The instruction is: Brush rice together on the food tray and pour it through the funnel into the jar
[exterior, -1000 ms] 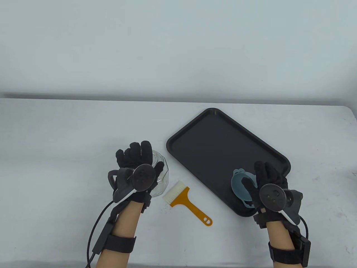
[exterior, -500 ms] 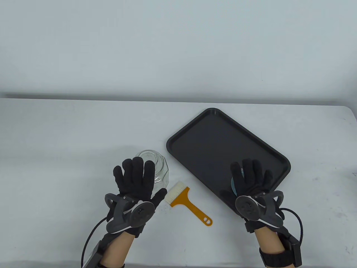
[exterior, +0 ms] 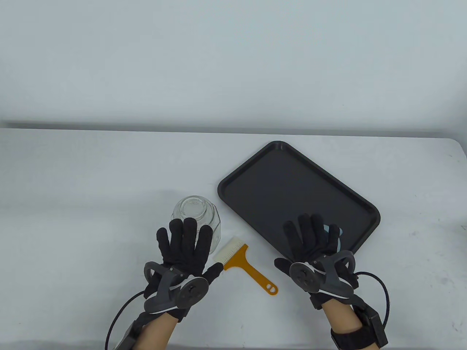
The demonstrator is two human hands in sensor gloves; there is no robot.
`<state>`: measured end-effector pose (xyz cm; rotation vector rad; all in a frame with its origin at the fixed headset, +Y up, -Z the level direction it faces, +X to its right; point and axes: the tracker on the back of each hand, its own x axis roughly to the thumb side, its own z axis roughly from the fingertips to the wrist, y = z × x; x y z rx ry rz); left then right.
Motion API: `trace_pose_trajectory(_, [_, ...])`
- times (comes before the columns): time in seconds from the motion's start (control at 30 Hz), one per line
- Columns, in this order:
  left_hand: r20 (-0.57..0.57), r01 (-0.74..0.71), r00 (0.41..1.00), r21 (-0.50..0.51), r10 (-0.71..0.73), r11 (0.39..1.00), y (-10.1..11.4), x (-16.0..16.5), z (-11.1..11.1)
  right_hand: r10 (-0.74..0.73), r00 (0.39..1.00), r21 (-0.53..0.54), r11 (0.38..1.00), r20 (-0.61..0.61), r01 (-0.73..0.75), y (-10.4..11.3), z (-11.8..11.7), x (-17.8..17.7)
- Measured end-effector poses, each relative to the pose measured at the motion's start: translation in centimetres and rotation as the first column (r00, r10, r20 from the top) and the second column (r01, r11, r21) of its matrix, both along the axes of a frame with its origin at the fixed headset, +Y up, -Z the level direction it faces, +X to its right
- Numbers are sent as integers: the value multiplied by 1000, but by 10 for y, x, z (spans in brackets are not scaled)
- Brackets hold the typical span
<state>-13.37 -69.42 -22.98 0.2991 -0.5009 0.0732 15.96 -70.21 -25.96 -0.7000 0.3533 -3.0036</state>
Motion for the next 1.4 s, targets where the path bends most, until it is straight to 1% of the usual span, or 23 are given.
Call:
trace_pose_trajectory(0.87, [-6,16,1000,-41,-16,999,0,3,1,-5,999,-39,999,43,7,0,-2,6])
trace_pose_trajectory(1.4, [-7,14,1000,-47,-15,999,-1,4,1,1,999,-59,998,54,2,-1,-3,7])
